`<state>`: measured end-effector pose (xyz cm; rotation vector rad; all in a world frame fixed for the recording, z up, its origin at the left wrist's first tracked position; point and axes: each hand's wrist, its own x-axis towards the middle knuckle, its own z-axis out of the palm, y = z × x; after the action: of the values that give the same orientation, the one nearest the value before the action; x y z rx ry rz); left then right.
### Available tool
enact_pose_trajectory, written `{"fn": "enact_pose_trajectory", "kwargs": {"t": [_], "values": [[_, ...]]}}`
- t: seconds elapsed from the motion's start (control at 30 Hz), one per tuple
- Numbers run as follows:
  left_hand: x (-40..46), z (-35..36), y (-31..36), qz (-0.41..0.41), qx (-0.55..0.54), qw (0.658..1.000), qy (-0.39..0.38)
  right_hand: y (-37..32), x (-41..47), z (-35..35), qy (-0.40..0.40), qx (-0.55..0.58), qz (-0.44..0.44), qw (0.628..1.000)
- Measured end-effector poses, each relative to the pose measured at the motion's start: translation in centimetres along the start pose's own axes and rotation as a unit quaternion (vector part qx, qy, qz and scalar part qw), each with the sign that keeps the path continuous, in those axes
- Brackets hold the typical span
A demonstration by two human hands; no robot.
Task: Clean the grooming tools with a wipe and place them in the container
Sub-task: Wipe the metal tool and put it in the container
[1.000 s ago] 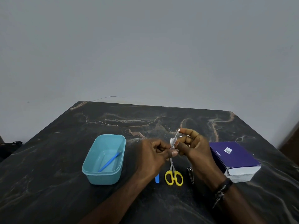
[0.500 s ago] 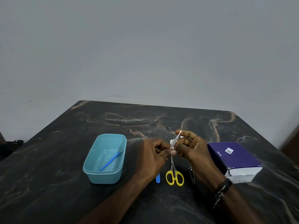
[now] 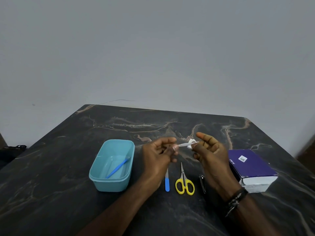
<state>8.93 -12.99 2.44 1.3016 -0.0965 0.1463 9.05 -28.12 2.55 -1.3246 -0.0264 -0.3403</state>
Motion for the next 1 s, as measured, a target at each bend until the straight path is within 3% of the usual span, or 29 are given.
{"fn": "enact_pose_trajectory", "kwargs": {"t": [0.23, 0.5, 0.63, 0.8, 1.0], "values": [[0.8, -0.7, 0.6, -0.063, -0.156, 0.983, 0.066, 0.1, -1.2, 1.1, -0.014, -0.057, -0.081, 0.995], [0.6, -0.1, 0.2, -0.087, -0.150, 0.983, 0.064, 0.8, -2.8, 2.6, -0.077, -0.229, -0.165, 0.956], [0.9, -0.3, 0.3, -0.028, -0.118, 0.987, 0.103, 1.0, -2.2, 2.1, -0.052, -0.292, -0.163, 0.941], [0.8, -0.8, -0.1, 0.062, 0.023, 0.992, 0.108, 0.5, -1.0, 0.7, 0.038, -0.219, -0.130, 0.966], [0.1, 0.1, -0.6, 0.049, 0.092, 0.994, 0.034, 0.3, -0.6, 0.6, 0.049, -0.115, -0.069, 0.990]]}}
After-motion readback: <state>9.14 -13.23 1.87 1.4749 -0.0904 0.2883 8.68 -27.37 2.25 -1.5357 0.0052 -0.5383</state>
